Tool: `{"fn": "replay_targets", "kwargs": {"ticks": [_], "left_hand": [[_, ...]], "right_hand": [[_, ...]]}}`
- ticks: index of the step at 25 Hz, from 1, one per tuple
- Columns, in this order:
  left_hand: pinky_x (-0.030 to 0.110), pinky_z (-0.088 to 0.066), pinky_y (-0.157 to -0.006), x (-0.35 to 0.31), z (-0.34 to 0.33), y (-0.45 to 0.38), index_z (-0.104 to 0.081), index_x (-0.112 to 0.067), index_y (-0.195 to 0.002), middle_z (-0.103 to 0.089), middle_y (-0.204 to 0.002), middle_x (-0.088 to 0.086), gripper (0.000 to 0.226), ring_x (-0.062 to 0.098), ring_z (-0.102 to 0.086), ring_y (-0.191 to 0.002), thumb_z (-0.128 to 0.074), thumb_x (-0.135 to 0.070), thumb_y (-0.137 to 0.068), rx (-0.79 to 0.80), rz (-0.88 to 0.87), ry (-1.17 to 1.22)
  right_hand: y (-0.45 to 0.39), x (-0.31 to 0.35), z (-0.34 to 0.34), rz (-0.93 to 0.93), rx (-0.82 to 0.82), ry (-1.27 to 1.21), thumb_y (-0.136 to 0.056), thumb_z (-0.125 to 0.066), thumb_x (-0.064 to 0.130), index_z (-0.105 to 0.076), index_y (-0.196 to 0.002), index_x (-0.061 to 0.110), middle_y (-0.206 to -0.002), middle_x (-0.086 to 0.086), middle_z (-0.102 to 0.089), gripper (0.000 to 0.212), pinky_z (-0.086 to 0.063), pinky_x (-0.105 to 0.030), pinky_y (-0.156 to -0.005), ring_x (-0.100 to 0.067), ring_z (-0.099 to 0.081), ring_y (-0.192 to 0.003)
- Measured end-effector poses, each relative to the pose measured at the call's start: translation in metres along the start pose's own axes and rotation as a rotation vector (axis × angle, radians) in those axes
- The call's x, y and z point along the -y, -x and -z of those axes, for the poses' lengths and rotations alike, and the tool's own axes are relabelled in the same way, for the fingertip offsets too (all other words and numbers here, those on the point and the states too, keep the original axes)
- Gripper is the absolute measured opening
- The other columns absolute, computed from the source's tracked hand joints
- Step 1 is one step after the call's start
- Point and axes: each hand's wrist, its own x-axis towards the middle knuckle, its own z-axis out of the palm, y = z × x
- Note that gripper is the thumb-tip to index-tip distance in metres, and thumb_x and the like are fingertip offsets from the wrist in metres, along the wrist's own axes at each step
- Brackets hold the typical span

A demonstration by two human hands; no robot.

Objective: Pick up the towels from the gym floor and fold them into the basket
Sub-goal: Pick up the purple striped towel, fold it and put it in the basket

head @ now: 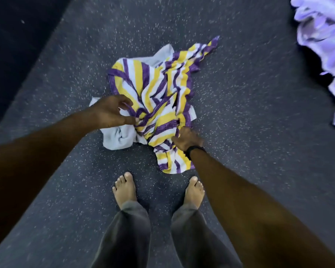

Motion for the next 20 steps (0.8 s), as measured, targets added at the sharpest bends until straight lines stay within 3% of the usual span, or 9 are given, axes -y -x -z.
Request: {"fn": "replay_targets", "kwargs": {"ticks": [3,8,11,14,17,20], "left_hand": [[0.029,-0.045,-0.093,0.034,-0.021,-0.026,-0.056,-0.023,-0.116,-0.060,-0.113,-0.001,0.059,0.016,-0.056,-0.107,-0.080,-0.046,-0.067,0.012,0.031,-0.003],[0.033,-0.046,-0.097,0.034,-0.015,-0.013,-0.057,-0.019,-0.117,-0.061,-0.113,0.002,0.052,0.017,-0.056,-0.109,-0.079,-0.037,-0.074,0.003,0.048,0.005],[0.030,-0.045,-0.091,-0.009,0.029,0.021,-0.057,-0.019,-0.115,-0.060,-0.114,0.004,0.050,0.020,-0.057,-0.107,-0.079,-0.036,-0.074,-0.025,0.024,0.011],[0.024,-0.040,-0.083,-0.077,0.098,0.075,-0.056,-0.018,-0.113,-0.059,-0.112,0.001,0.043,0.018,-0.057,-0.103,-0.078,-0.027,-0.077,-0.111,-0.032,0.075],[0.023,-0.039,-0.088,-0.145,0.168,0.137,-0.056,-0.012,-0.121,-0.057,-0.115,0.000,0.051,0.014,-0.054,-0.105,-0.078,-0.025,-0.077,-0.240,-0.099,0.067],[0.030,-0.044,-0.098,-0.206,0.248,0.211,-0.058,-0.013,-0.121,-0.061,-0.120,0.004,0.058,0.018,-0.058,-0.109,-0.081,-0.032,-0.071,-0.386,-0.149,0.073]], "right_hand": [[-0.035,0.006,-0.029,-0.099,-0.027,0.034,-0.093,-0.054,0.047,-0.040,-0.137,0.012,-0.142,-0.015,-0.043,0.058,-0.042,-0.044,-0.097,-0.036,-0.046,-0.126],[-0.022,0.023,-0.011,0.030,-0.282,-0.183,-0.097,-0.047,0.015,-0.049,-0.128,0.011,-0.122,-0.021,-0.059,0.031,-0.048,-0.040,-0.084,-0.038,-0.058,-0.110],[0.027,0.041,0.056,0.213,-0.383,-0.280,-0.096,-0.045,0.016,-0.055,-0.114,0.011,-0.098,-0.020,-0.064,0.021,-0.046,-0.043,-0.072,-0.038,-0.059,-0.087],[0.092,0.072,0.152,0.337,-0.366,-0.508,-0.094,-0.047,0.022,-0.060,-0.080,0.017,-0.062,0.001,-0.052,0.019,-0.040,-0.038,-0.065,-0.022,-0.044,-0.059],[0.163,0.109,0.253,0.607,-0.487,-0.380,-0.095,-0.046,0.012,-0.056,-0.086,0.012,-0.062,-0.007,-0.045,0.013,-0.039,-0.039,-0.061,-0.027,-0.039,-0.061],[0.257,0.160,0.366,0.802,-0.596,-0.307,-0.096,-0.050,0.020,-0.044,-0.074,0.025,-0.059,0.005,-0.036,0.023,-0.037,-0.038,-0.061,-0.020,-0.036,-0.063]]}}
